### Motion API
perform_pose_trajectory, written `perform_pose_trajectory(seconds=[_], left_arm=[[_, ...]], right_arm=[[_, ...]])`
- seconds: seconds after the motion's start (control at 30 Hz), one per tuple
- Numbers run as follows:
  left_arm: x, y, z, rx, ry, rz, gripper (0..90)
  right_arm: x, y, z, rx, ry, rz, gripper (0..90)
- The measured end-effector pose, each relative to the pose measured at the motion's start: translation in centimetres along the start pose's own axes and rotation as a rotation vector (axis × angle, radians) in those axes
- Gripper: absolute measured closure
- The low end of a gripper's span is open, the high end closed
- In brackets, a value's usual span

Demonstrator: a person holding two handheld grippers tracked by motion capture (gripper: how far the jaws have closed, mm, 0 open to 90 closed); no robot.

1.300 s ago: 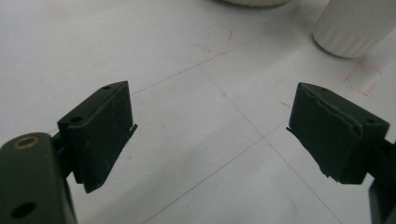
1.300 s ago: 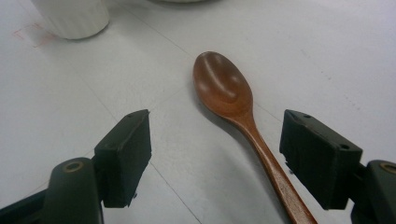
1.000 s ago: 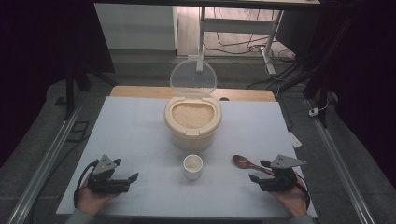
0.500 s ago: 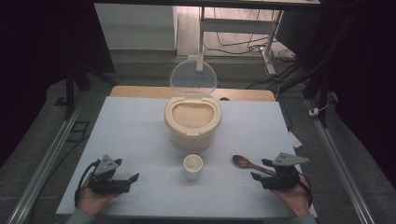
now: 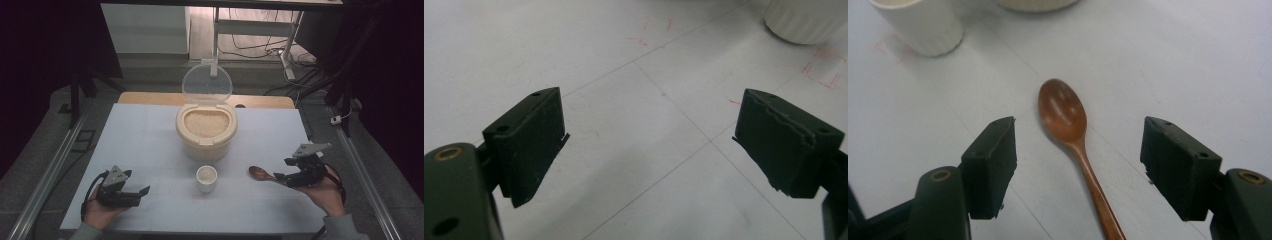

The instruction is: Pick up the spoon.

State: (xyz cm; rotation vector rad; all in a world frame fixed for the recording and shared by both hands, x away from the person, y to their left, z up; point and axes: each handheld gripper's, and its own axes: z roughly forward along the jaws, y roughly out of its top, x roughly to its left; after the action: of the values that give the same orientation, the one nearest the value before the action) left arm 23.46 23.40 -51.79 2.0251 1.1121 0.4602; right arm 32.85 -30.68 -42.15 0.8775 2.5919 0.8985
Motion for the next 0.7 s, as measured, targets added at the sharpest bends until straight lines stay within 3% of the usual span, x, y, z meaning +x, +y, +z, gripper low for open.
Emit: perform_pose_trajectory(seconds=[0.07, 0.27, 0.4, 0.7], left_arm=[[0.0, 0.0, 0.0, 0.001, 0.001, 0.002, 12.6], [0.0, 0.0, 0.0, 0.003, 0.002, 0.005, 12.6], [0.0, 0.0, 0.1, 0.006, 0.001, 0.009, 12.6], [0.0, 0.0, 0.2, 0.008, 0.004, 0.006, 12.6]], right_arm=[[-0.3, 0.5, -0.2, 0.033, -0.031, -0.009, 31.1], [-1.4, 0.5, -0.2, 0.046, -0.039, 0.000, 31.2], [-1.7, -0.4, 0.2, 0.085, -0.034, 0.002, 31.5], [-2.3, -2.0, 2.2, 0.239, -0.038, -0.031, 33.1]])
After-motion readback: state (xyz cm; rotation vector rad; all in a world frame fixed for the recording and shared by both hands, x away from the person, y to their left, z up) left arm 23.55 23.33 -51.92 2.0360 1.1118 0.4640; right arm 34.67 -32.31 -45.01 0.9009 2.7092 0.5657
